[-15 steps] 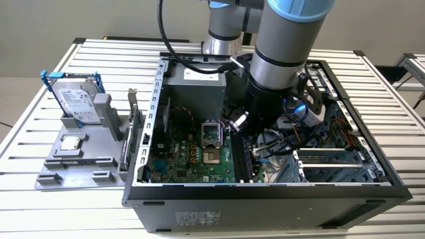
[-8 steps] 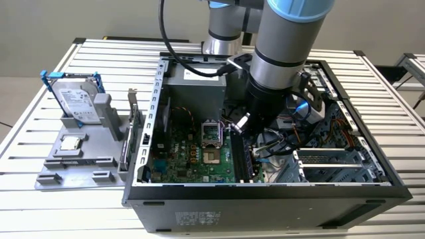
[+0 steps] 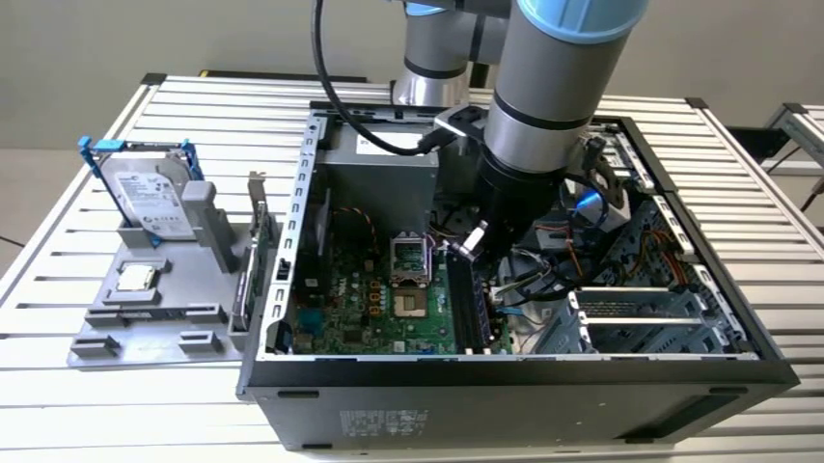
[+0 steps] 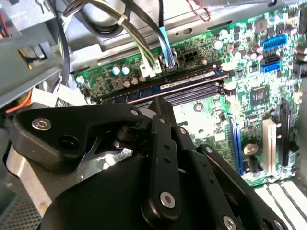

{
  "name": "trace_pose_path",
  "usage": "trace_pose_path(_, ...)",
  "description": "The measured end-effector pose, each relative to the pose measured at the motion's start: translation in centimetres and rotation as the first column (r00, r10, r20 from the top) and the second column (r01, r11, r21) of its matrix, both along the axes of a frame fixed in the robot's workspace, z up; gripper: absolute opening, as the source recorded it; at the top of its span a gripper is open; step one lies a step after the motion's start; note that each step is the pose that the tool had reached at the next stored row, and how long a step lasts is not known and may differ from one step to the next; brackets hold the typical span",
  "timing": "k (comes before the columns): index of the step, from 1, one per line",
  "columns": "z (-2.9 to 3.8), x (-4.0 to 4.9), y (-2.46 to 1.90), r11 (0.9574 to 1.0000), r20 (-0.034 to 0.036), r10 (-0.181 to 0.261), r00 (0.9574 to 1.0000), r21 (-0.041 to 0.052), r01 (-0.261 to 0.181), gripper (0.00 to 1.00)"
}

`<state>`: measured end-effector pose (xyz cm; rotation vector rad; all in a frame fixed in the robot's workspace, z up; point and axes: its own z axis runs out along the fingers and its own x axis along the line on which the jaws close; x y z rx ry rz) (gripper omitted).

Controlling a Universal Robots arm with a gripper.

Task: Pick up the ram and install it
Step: 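Press down the ram until it locks into place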

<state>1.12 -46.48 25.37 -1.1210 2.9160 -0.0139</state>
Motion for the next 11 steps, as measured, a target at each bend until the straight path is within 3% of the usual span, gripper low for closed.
trace_pose_path(5,0.0,0.0,0.01,0.998,-0.0001,0.064,0.998,0.0,-0.064,0.0)
trace_pose_path(11,-0.03,0.0,0.02,0.9903,-0.0001,0.139,0.9903,-0.0002,-0.139,0.0)
